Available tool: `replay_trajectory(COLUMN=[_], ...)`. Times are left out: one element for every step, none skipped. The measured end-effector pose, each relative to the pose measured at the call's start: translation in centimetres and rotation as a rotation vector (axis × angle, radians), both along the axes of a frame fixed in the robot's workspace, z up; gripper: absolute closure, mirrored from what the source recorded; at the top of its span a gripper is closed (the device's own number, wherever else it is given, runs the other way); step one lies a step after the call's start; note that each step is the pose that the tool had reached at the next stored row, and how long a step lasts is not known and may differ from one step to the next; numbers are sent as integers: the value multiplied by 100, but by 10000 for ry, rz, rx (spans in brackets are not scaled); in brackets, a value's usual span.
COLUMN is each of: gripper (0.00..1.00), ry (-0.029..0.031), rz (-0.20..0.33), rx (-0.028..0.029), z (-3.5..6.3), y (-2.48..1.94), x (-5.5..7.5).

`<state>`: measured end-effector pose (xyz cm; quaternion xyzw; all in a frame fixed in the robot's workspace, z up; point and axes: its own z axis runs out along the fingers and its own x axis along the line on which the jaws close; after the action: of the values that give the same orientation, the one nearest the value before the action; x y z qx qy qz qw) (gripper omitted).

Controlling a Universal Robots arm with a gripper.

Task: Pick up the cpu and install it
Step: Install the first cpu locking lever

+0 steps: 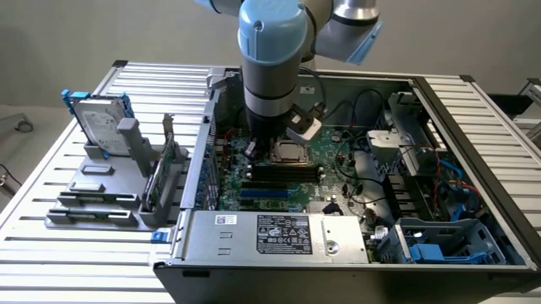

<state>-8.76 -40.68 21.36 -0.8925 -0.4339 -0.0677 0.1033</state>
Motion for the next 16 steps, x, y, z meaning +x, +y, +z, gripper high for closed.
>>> replay_trajectory(gripper=[89,89,89,89,89,89,89,89,89,89,89,89,89,89,89,89], ry=[9,18,27,35,44,55,76,100,123,142,150,154,154,154,154,154], rz=[0,0,1,0,1,2,10,29,58,95,145,217,305,398,496,605], rx=[-1,-1,0,-2,0,1,-7,-17,-30,-46,-64,-85,-108,-135,-162,-191], z=[38,76,117,162,208,251,295,331,365,393,416,434,446,458,467,475], y=[6,17,31,47,68,93,126,153,176,197,213,224,233,240,247,253], x=[-5,-8,-11,-13,-15,-15,-15,-15,-15,-16,-17,-18,-19,-21,-23,-24])
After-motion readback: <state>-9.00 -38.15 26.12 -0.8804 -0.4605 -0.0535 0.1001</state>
